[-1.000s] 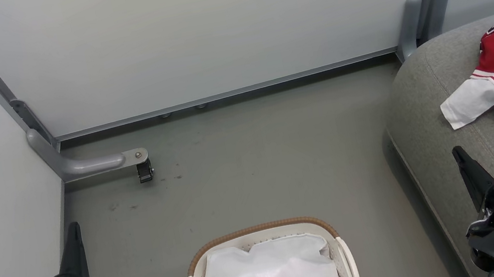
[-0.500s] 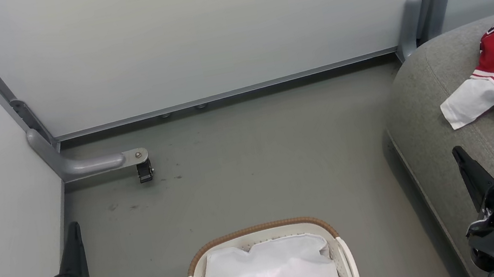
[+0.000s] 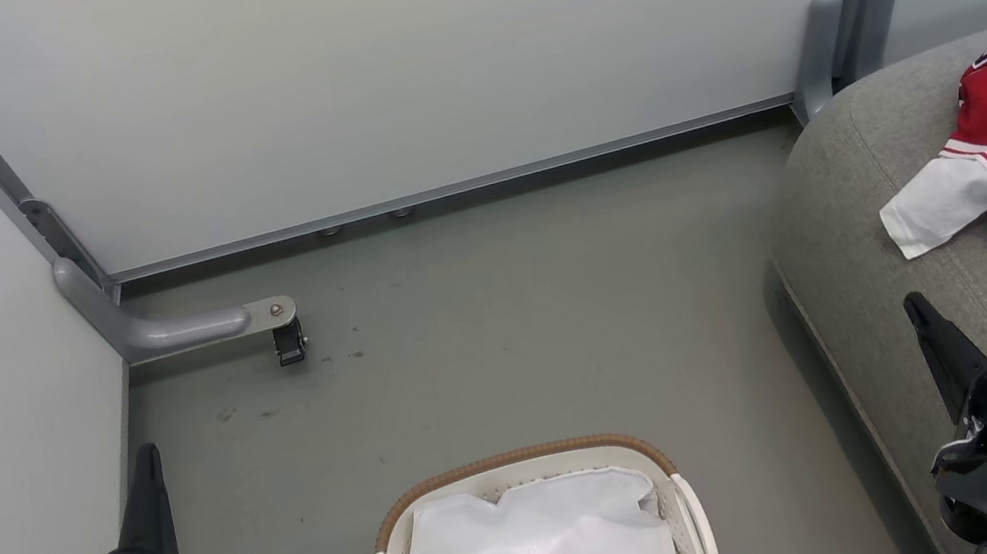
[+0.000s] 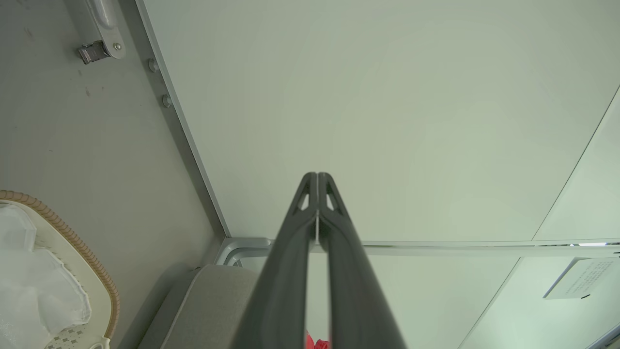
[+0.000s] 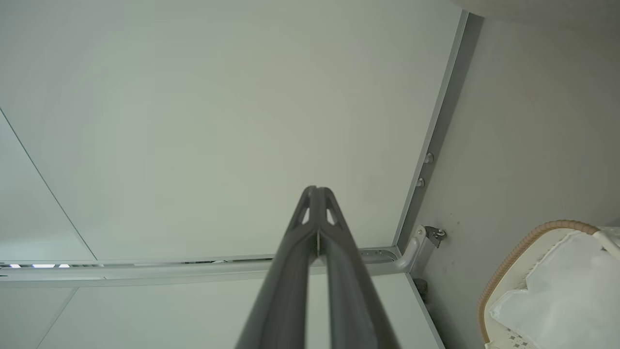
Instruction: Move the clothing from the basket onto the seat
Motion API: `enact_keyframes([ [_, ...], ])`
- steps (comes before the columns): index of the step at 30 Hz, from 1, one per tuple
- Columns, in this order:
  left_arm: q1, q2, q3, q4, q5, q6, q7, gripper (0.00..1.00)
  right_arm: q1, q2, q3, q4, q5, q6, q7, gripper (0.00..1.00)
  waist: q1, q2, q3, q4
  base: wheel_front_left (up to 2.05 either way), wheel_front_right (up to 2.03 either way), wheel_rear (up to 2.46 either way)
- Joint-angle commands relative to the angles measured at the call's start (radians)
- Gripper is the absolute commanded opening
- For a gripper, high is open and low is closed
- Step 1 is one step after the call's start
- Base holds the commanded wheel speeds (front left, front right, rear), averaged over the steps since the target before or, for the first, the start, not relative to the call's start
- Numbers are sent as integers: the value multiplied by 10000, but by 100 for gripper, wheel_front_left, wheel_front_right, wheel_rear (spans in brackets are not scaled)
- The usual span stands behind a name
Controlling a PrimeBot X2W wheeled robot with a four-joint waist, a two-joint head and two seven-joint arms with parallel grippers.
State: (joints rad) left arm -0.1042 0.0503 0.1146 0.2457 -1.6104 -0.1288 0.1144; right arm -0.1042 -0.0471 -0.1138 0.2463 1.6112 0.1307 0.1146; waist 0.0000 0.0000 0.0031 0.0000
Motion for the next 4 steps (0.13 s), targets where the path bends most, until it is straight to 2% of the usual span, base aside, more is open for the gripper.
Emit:
enact_keyframes([
  [1,-106,-4,18,-16,-48,-47,29,0,-84,-59,-19,-40,36,0,23,0,0,0,0,0,0,0,0],
  [4,-106,-4,18,-17,-48,-47,27,0,-84,-59,-18,-40,36,0,23,0,0,0,0,0,0,0,0],
])
